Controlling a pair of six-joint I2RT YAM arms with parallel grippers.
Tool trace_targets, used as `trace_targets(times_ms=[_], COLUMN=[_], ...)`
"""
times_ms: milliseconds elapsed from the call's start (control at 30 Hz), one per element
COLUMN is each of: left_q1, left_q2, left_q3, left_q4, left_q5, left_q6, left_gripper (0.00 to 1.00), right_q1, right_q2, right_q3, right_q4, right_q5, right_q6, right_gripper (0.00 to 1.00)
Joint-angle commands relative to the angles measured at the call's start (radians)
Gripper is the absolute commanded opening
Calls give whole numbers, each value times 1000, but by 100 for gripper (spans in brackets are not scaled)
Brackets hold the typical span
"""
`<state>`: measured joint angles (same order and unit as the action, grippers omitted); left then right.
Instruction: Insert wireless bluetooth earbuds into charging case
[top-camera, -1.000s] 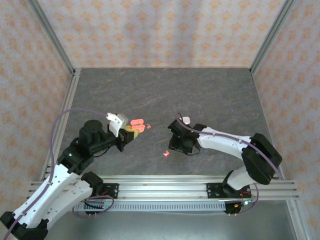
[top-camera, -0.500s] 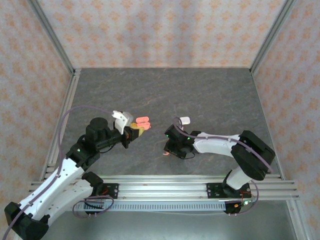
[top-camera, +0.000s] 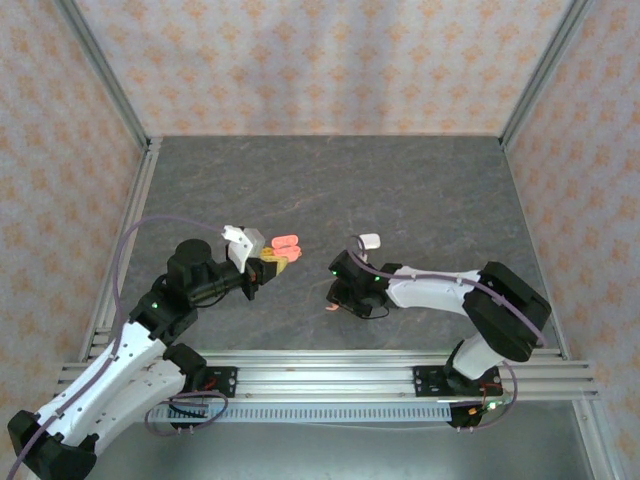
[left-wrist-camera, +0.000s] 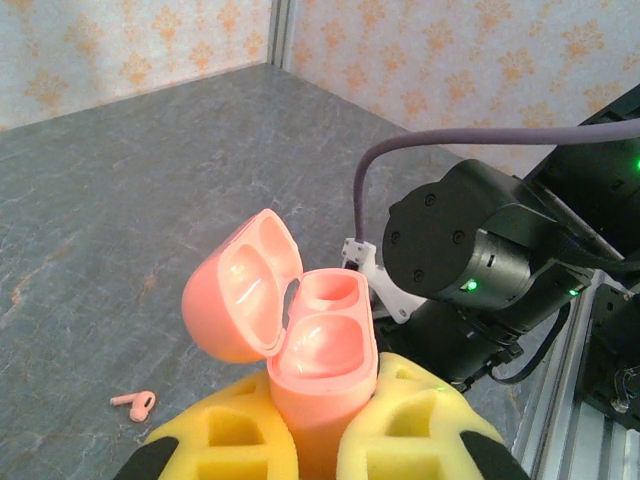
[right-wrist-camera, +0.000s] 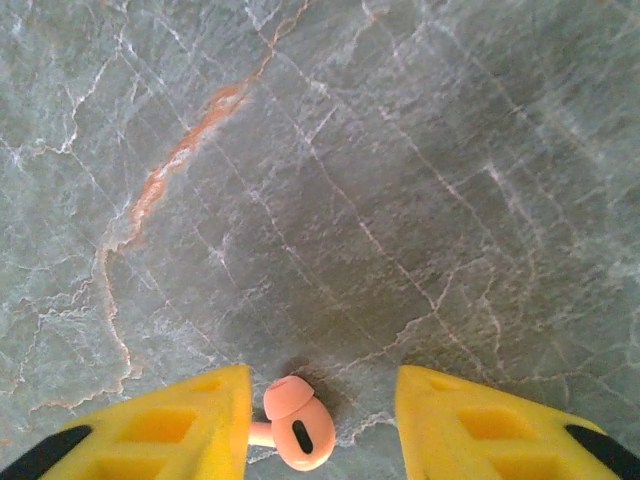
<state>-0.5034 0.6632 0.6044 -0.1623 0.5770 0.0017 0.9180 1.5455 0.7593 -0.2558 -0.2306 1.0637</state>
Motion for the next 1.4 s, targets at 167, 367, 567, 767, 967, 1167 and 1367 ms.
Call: trace_targets(times_ms=[167, 367, 567, 767, 967, 1167, 1367], left_q1=[5, 3, 5, 4, 5, 5, 4], left_q2=[4, 16, 16, 16, 17, 15, -1], left_q3=[-6, -5, -2, -1, -2, -7, -23], left_q4=[34, 37, 26, 12, 11, 28, 54], left_q5=[22, 29, 32, 28, 29, 49, 64], left_q6=[29, 29, 36, 40, 44, 48, 41], left_gripper=[0, 0, 0, 0, 0, 0, 0], right_q1=[51, 67, 68, 68, 68, 68, 68], right_q2=[-36, -18, 8, 51, 73, 68, -16], right_q3=[42, 40, 48, 66, 77, 108, 142], right_q4=[-97, -91, -73, -73, -73, -126, -248], right_q5=[100, 99, 92, 81, 82, 90, 172], right_q6=[-1, 14, 9, -10, -38, -126, -280], right_gripper=[46, 42, 37, 34, 26, 18, 15])
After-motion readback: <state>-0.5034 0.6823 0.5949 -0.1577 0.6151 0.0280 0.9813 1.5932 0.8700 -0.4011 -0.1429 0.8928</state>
